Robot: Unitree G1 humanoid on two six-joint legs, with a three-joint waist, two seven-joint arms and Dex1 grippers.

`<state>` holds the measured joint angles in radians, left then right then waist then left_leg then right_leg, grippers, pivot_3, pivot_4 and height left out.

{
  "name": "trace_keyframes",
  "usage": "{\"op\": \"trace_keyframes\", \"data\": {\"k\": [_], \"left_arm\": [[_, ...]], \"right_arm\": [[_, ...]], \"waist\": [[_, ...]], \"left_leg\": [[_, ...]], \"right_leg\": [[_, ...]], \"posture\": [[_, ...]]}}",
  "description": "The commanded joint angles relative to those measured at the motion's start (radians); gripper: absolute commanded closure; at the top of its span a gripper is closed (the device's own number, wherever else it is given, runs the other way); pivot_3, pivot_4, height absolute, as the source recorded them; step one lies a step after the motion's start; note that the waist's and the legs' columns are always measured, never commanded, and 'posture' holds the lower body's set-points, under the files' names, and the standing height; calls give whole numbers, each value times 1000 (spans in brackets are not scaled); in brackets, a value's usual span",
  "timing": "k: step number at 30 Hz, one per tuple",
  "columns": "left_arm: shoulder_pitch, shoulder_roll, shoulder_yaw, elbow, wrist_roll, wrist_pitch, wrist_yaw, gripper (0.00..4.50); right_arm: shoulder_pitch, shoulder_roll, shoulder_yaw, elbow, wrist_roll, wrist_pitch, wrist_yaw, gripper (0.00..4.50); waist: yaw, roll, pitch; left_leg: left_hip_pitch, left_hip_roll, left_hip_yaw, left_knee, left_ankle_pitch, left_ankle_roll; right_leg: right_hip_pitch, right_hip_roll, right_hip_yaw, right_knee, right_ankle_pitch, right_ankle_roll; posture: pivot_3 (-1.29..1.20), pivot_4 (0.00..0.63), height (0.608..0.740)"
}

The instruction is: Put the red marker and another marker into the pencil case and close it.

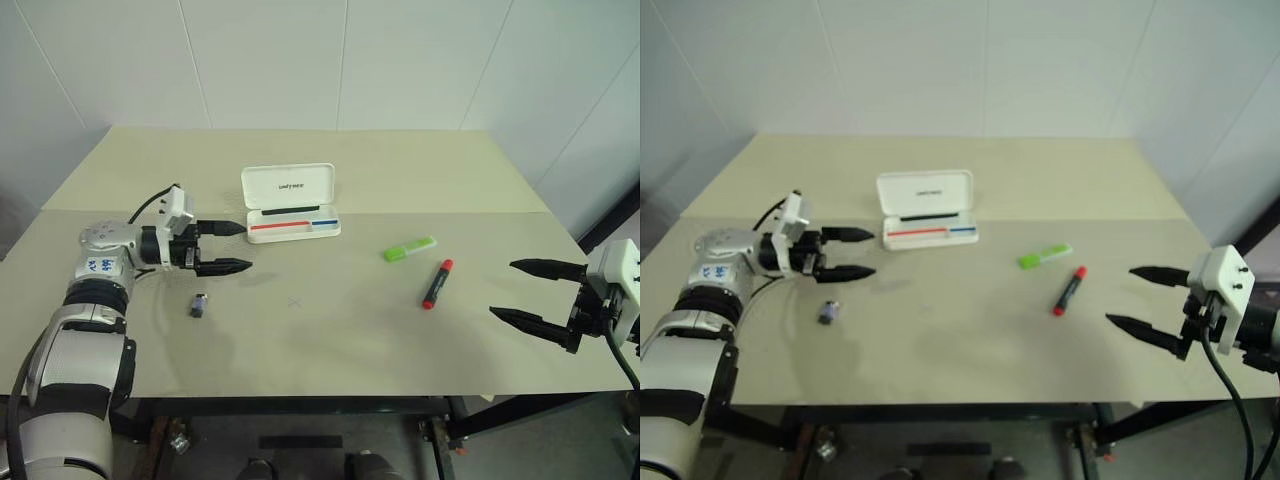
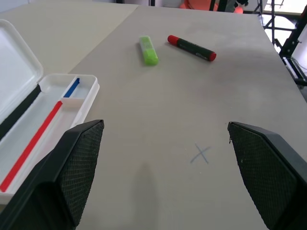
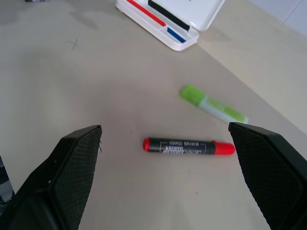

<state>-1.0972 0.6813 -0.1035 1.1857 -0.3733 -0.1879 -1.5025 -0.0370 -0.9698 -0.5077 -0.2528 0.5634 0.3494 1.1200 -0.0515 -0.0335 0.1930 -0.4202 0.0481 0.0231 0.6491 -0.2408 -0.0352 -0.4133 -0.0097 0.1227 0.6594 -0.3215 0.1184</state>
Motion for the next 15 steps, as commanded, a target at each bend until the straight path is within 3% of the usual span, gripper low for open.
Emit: {"op": "trace_keyframes", "data": {"k": [1,15], "left_arm": [[-32,3,18,-8,5,-12,-112,62],[-122,-64,94,86,124,-52,-27,62]], "right_arm": [[5,15,-36,-76,31,3,-33,0],[8,47,-25,-196,67,50,-126,0]], "waist": [[-1,0,0],[12,0,0]], "left_leg": [[0,0,0,0,0,0],[0,0,0,0,0,0]], "right_leg": [[0,0,0,0,0,0],[0,0,0,0,0,0]], "posture": [[0,150,740],[0,150,740]]}}
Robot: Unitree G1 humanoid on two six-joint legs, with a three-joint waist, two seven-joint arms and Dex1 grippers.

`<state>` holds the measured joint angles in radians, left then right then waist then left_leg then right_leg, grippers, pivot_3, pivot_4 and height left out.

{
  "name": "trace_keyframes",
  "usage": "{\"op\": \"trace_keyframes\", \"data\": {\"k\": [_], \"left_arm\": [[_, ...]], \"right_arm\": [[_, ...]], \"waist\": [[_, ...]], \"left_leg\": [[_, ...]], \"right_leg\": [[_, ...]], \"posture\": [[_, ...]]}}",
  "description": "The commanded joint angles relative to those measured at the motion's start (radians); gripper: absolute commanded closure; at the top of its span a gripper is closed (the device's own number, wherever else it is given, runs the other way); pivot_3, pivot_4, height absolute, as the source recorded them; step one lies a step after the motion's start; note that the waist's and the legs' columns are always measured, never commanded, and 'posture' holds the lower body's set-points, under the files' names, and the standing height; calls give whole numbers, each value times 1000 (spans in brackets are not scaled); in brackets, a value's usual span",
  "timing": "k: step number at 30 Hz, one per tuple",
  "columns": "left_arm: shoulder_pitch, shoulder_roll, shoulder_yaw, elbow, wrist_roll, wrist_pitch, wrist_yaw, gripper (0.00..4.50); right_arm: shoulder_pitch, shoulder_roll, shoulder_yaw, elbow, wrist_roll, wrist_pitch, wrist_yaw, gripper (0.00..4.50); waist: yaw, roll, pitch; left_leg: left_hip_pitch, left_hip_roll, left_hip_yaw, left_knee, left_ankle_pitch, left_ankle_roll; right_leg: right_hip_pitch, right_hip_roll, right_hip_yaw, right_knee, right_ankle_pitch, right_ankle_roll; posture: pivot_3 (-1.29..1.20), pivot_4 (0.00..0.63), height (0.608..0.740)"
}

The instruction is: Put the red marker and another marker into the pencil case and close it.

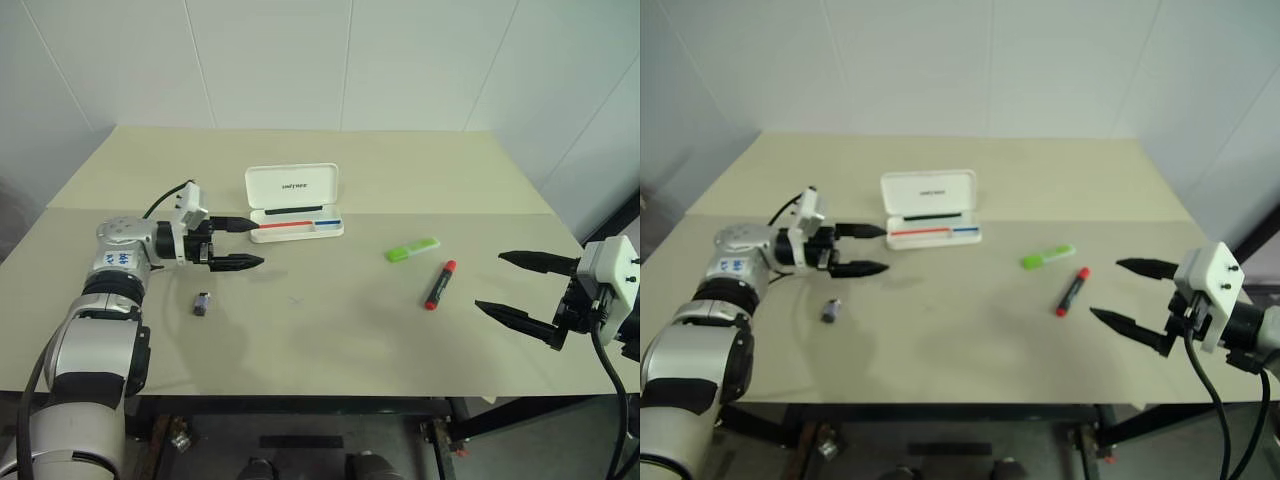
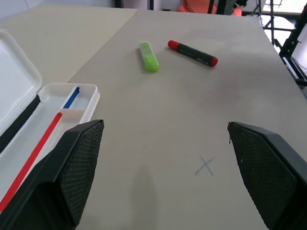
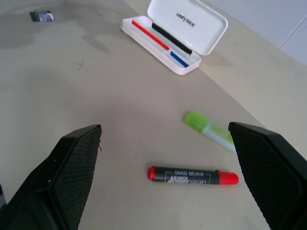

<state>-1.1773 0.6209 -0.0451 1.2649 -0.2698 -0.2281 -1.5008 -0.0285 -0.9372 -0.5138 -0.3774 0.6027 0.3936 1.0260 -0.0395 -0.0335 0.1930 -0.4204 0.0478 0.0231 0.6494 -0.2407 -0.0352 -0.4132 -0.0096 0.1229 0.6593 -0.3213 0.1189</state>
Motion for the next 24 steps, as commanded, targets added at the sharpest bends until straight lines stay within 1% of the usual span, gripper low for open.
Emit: {"op": "trace_keyframes", "data": {"k": [1,7,12,18,24], "left_arm": [[-47,-7,40,12,32,-10,-19,62],[-75,-62,50,48,119,15,166,62],[-95,-140,24,71,231,58,433,62],[-111,-214,22,80,311,72,577,62],[-115,-246,0,88,401,75,722,62]], "right_arm": [[5,22,-17,-90,34,11,-43,0],[52,82,-12,-164,36,17,-106,0],[88,113,-20,-200,33,15,-148,0],[114,129,-25,-248,39,29,-196,0],[170,138,-76,-287,53,40,-225,0]], "waist": [[0,0,0],[9,0,0],[13,0,0],[10,-1,0],[11,-1,0]], "left_leg": [[0,0,0,0,0,0],[0,0,0,0,0,0],[-1,0,-1,2,0,0],[-1,-1,0,1,0,0],[0,-1,0,0,0,0]], "right_leg": [[0,0,0,0,0,0],[0,0,0,0,0,0],[1,0,0,0,1,2],[1,0,2,-1,1,3],[1,1,2,-1,1,3]], "posture": [[0,150,740],[0,150,740],[0,150,740],[0,150,740],[0,150,740]]}}
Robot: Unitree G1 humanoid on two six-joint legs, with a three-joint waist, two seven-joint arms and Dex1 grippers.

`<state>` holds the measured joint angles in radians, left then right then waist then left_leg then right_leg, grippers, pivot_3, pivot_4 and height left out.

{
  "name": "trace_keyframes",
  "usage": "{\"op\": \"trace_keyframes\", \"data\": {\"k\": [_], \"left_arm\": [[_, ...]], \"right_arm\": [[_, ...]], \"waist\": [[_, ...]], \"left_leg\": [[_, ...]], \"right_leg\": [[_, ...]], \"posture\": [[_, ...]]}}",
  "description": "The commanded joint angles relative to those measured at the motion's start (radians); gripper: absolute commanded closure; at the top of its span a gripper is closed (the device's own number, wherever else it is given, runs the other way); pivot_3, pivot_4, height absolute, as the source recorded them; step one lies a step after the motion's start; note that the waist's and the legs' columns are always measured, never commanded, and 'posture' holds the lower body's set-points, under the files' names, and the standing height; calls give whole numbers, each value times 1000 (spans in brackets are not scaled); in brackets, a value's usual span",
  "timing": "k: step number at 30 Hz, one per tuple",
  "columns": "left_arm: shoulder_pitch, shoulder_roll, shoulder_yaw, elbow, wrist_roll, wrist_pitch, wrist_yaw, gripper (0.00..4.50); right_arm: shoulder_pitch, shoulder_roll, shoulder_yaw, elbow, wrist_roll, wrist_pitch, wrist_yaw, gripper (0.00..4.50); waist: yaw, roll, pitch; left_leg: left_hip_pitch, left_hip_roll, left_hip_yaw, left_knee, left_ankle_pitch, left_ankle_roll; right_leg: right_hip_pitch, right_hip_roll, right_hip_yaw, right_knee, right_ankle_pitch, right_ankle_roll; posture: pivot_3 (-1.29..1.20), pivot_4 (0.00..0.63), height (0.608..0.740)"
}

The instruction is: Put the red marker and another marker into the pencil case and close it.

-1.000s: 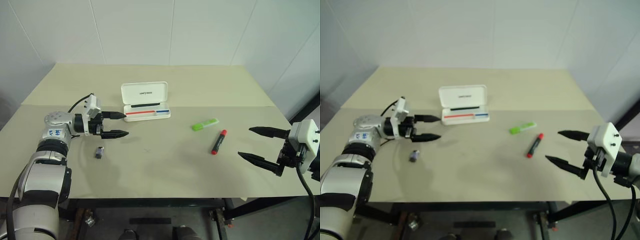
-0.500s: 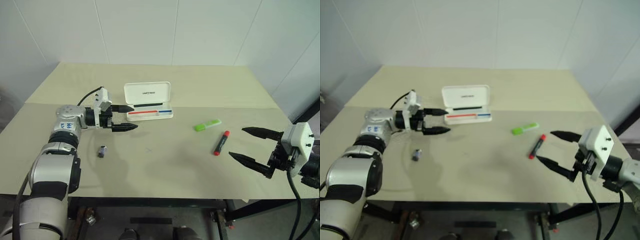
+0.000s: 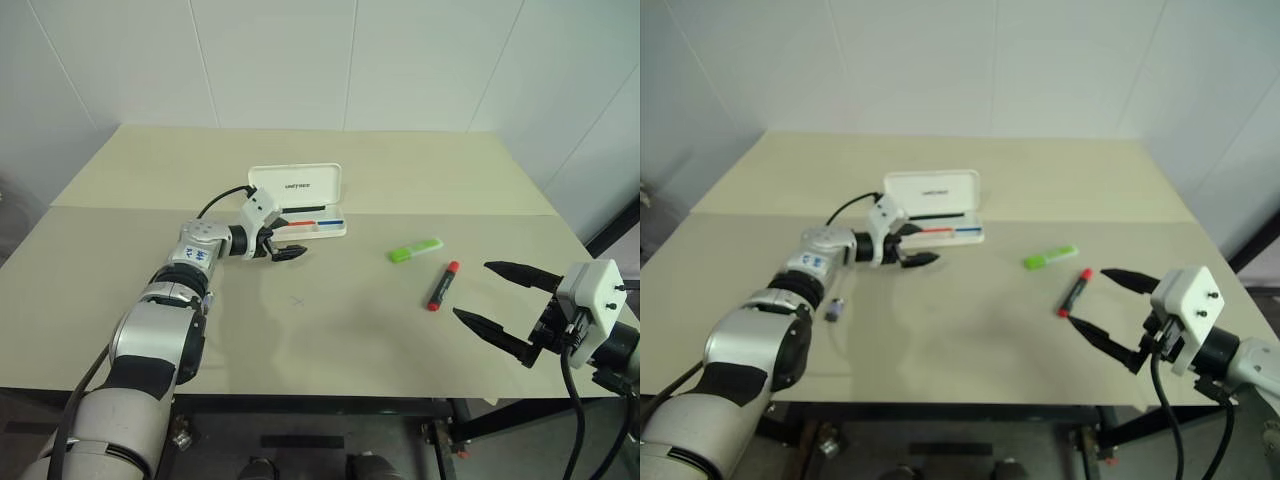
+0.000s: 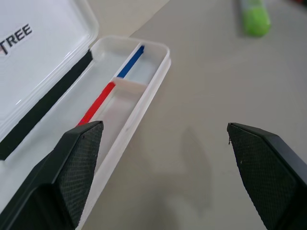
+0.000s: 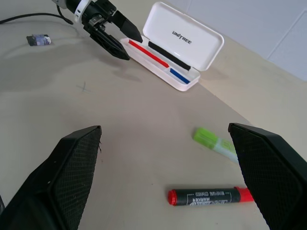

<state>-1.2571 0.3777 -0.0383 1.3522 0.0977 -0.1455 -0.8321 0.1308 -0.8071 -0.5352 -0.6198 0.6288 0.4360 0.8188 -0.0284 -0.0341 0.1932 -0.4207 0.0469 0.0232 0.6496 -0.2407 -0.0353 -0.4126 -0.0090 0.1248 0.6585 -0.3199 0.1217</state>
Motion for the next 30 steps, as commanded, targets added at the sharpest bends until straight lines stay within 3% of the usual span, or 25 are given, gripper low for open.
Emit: {"op": "trace_keyframes", "data": {"k": [1,6,30], "left_arm": [[-35,-4,-7,1,43,-12,65,62],[-33,-10,4,8,72,14,134,62],[-20,-38,74,20,86,136,152,62]], "right_arm": [[18,9,-59,-50,28,-1,-22,0],[40,10,-75,-72,42,5,-40,0],[38,-26,-123,-62,127,44,-35,0]], "waist": [[1,0,0],[0,0,0],[0,0,0]], "left_leg": [[0,0,0,0,0,0],[0,0,0,0,0,0],[0,0,1,0,0,0]], "right_leg": [[0,0,0,0,0,0],[0,0,1,0,0,0],[0,0,1,0,0,0]], "posture": [[0,150,740],[0,150,740],[0,150,740]]}}
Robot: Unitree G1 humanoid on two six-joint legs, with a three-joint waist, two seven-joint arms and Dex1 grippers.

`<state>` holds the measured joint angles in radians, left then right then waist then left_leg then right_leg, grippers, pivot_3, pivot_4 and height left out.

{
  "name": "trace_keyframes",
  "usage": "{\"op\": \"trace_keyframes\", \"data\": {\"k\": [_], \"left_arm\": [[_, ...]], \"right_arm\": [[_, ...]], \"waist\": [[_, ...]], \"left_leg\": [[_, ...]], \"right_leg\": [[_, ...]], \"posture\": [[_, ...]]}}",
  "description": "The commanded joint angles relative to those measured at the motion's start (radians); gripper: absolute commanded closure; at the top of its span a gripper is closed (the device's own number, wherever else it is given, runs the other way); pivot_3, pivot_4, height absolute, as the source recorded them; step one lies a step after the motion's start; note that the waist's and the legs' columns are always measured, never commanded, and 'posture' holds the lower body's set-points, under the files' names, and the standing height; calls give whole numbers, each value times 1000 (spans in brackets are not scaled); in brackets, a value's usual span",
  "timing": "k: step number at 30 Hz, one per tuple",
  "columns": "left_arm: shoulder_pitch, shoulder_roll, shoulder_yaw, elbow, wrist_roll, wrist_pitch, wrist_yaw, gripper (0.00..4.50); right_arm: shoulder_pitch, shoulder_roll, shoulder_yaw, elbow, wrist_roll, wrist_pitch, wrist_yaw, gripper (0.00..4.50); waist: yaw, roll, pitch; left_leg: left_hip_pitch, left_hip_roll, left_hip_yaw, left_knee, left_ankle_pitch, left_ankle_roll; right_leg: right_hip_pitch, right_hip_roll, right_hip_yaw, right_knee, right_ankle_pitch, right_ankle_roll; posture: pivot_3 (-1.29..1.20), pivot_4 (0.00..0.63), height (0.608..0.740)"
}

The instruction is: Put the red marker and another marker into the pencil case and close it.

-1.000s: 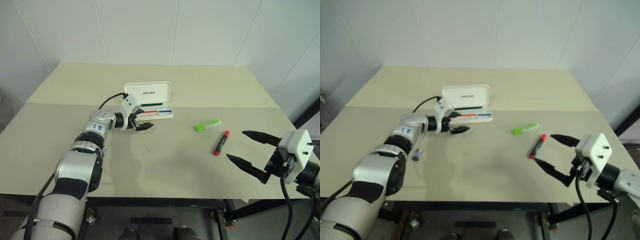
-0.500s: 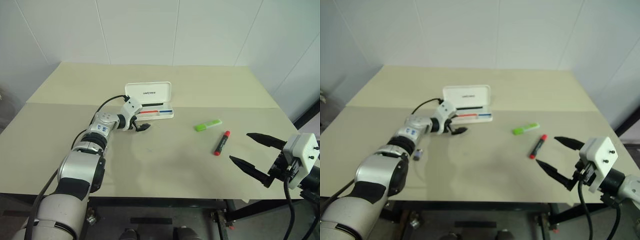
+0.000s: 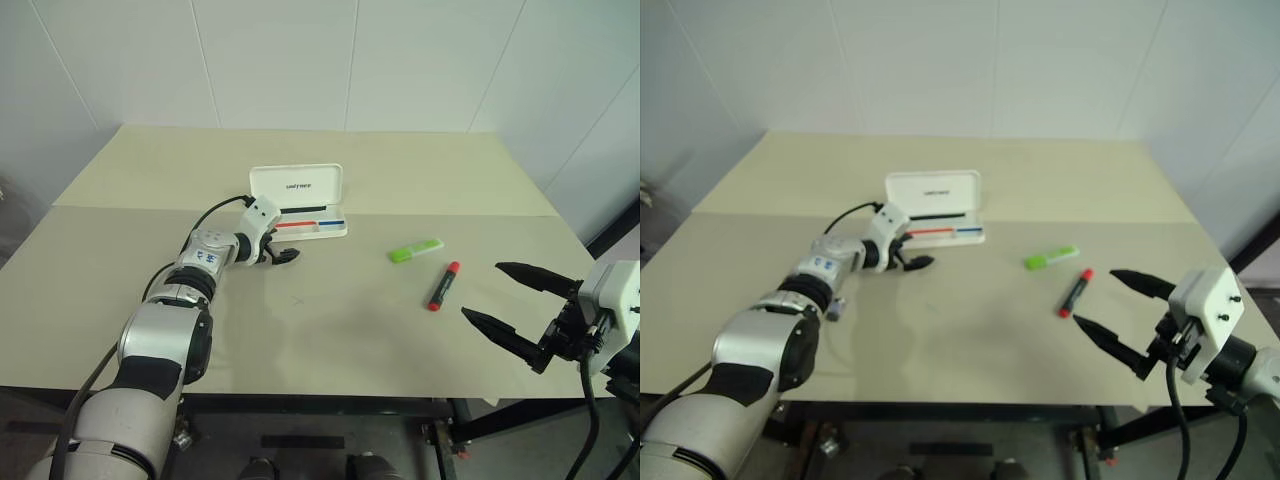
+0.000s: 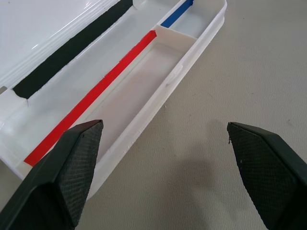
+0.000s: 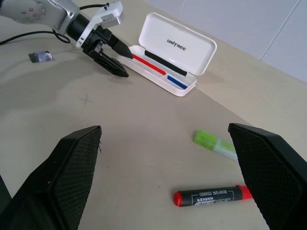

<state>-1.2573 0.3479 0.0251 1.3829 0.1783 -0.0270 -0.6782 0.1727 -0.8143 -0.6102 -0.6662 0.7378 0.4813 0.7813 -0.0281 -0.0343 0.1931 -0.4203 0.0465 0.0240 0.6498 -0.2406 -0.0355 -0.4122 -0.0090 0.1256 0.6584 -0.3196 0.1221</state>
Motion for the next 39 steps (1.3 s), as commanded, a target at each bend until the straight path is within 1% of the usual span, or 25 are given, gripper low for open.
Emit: {"op": "trace_keyframes", "data": {"k": [1,11,21,24,27,32,35,36,39], "left_arm": [[-17,-9,10,-10,6,21,-4,62],[1,-20,34,-7,0,65,6,62],[-2,-21,28,-8,21,65,22,62],[-4,-18,24,-7,31,68,28,656],[-2,-12,14,-7,48,69,36,1611],[3,-5,-4,-6,74,58,48,3351],[2,-6,-6,-6,80,54,50,4283],[1,-6,-9,-6,83,51,47,4470],[-8,-8,-14,-7,87,42,36,4470]], "right_arm": [[-3,-20,-50,-15,17,-1,3,0],[17,-19,-76,-36,19,16,-8,0],[11,-27,-83,-29,15,23,-13,0],[2,-32,-78,-23,12,23,-13,0],[-4,-34,-75,-20,10,23,-13,0],[-9,-38,-72,-15,9,23,-12,0],[-16,-45,-71,-7,9,23,-9,0],[-17,-48,-71,-3,8,22,-7,0],[-31,-58,-68,12,9,24,-4,0]], "waist": [[0,0,0],[0,0,0],[-2,0,0],[-2,0,0],[0,0,0],[0,0,0],[0,0,0],[0,0,0],[-1,-1,0]], "left_leg": [[0,0,0,0,0,0],[2,0,0,0,0,0],[1,0,0,0,0,0],[2,0,0,0,0,0],[2,0,0,0,0,0],[1,0,0,0,0,0],[2,0,0,0,0,0],[2,0,0,0,0,0],[5,0,1,0,0,0]], "right_leg": [[0,0,0,0,0,0],[2,0,0,0,0,0],[1,0,1,0,0,1],[1,0,1,0,0,1],[1,0,1,0,0,1],[2,0,1,-1,0,1],[2,0,1,-1,0,1],[2,0,1,-1,1,1],[4,0,2,-1,1,1]], "posture": [[0,150,740],[0,150,740],[0,150,740],[0,150,740],[0,150,740],[0,150,740],[0,150,740],[0,150,740],[0,150,740]]}}
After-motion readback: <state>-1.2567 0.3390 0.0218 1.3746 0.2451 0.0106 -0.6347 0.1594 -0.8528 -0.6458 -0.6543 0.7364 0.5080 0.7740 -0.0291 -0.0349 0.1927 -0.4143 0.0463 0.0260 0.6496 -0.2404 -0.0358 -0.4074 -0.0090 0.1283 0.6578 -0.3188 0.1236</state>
